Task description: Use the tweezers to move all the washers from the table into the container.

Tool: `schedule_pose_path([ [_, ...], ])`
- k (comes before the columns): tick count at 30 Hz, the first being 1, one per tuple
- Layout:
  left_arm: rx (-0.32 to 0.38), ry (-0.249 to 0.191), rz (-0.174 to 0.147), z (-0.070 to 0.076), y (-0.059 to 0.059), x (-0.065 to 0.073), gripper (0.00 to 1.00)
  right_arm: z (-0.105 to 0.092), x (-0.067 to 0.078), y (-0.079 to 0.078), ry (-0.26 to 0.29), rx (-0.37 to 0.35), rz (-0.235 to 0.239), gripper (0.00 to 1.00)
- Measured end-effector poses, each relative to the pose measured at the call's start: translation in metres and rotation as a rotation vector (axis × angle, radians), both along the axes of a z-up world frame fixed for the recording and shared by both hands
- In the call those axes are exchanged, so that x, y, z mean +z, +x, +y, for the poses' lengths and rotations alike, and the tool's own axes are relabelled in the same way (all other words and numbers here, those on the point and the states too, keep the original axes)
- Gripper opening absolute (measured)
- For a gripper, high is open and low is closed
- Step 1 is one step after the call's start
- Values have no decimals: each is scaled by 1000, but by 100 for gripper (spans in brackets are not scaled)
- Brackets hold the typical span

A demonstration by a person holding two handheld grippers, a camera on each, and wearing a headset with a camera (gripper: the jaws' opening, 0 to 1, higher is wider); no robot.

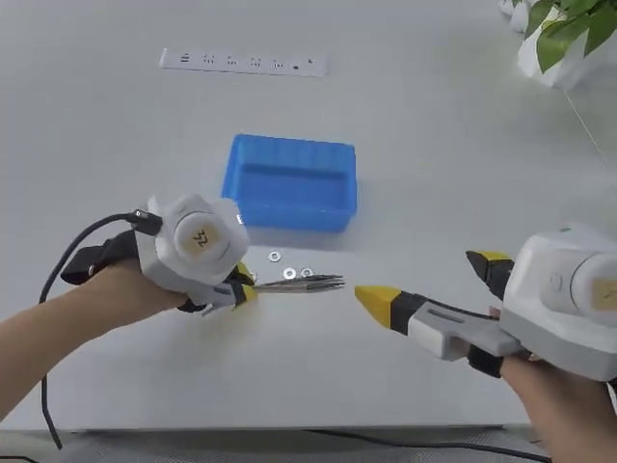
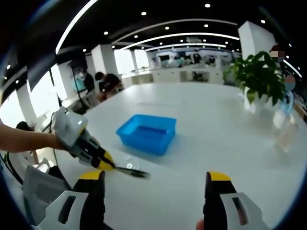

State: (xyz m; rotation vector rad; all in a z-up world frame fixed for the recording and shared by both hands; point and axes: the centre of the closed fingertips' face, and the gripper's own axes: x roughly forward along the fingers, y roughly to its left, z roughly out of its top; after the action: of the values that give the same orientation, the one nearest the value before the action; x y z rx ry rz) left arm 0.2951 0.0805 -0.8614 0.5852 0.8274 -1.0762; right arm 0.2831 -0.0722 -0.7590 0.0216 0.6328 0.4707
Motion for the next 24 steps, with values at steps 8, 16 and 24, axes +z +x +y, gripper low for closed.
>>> schedule_pose_path([
  [8,-62,21,-27,-5,-6,0,0,7,4,-2,-22,28,-13,83],
  [16,-55,21,-54,-4,-13,18,0,15,10,-6,-3,64,-26,77],
  [24,3,-76,-70,-13,-30,59,0,28,3,-20,3,154,5,58],
])
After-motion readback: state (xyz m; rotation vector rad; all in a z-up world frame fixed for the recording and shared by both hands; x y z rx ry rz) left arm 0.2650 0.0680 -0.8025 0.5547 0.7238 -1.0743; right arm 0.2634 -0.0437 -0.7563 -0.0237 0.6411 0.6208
